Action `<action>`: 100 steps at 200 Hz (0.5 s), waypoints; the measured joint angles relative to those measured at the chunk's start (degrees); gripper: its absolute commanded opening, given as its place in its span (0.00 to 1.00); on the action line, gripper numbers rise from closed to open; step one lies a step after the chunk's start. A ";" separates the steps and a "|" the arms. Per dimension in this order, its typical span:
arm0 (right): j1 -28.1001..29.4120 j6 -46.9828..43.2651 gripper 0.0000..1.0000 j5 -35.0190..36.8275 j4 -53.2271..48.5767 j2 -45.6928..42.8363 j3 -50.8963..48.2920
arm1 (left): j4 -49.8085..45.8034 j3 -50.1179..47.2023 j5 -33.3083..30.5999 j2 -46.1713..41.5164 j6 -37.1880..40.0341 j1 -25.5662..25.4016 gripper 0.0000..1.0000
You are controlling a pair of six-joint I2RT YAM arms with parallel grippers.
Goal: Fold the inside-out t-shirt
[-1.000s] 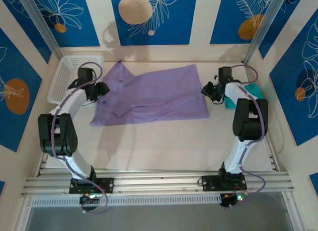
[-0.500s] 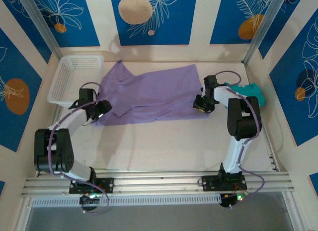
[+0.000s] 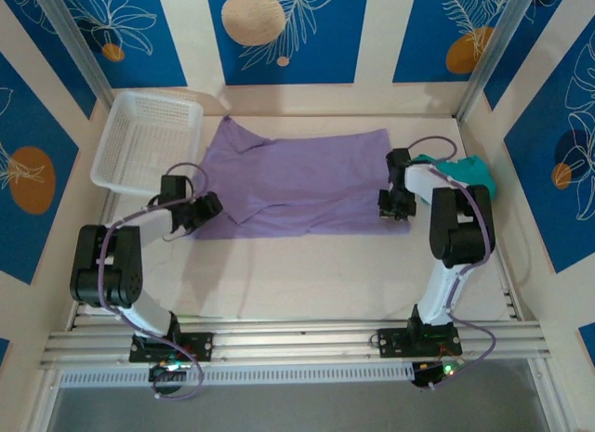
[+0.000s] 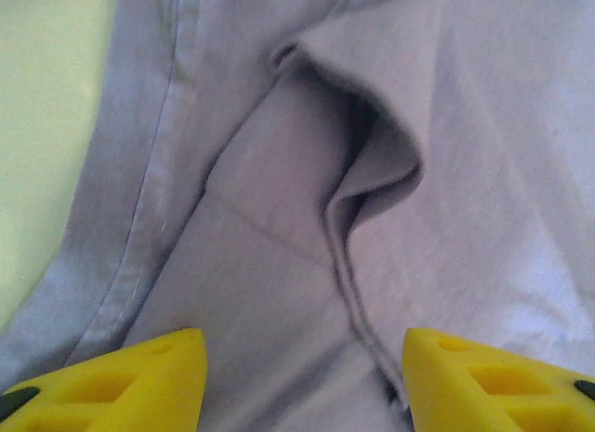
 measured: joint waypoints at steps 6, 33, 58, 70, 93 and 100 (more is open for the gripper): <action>-0.66 0.24 0.30 1.05 -0.17 -1.31 -1.66 | 0.07 -1.84 0.44 -1.16 -0.22 -0.83 0.57; -3.63 1.29 0.34 4.72 -1.33 -8.72 -9.53 | -3.04 -8.94 1.97 -9.35 -1.09 -3.32 0.59; -2.36 1.38 0.35 5.33 -1.09 -12.72 -10.51 | -9.73 -9.18 -0.33 -14.19 0.04 -3.56 0.59; -1.03 1.18 0.36 5.14 -0.35 -13.42 -10.29 | -11.76 -8.28 -1.99 -15.50 0.57 -3.54 0.59; 2.05 -0.07 0.39 4.42 1.77 -14.91 -10.43 | -13.88 -5.44 -4.15 -16.57 1.51 -3.54 0.59; 3.30 -0.90 0.40 4.17 2.97 -16.11 -10.88 | -14.03 -4.72 -4.37 -17.03 1.60 -3.54 0.59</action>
